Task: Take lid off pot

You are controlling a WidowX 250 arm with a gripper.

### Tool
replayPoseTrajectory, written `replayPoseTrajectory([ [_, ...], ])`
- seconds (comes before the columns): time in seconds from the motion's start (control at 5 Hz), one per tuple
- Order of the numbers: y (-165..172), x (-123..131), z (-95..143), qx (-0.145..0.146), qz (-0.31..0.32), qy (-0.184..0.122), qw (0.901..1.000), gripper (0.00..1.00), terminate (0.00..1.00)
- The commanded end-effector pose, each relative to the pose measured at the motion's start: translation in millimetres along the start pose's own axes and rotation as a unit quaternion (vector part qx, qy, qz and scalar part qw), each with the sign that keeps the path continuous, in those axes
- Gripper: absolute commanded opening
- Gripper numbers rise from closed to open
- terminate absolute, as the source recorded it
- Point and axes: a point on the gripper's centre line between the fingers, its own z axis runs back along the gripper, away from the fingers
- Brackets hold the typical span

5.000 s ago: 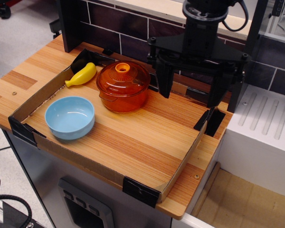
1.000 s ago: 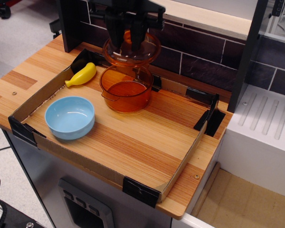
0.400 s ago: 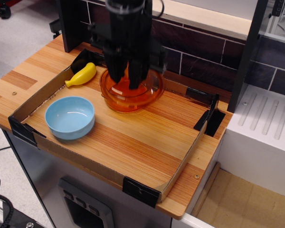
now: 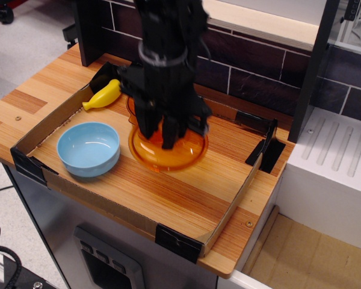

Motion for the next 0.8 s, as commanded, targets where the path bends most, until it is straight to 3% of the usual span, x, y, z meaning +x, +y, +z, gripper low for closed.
replayPoseTrajectory([
  [0.0,-9.0,0.8,-29.7,0.032,-0.013,-0.005,0.9994,0.00,0.00],
  [0.6,-24.6,-18.6,-36.1,0.024,-0.051,0.017,0.9983,0.00,0.00],
])
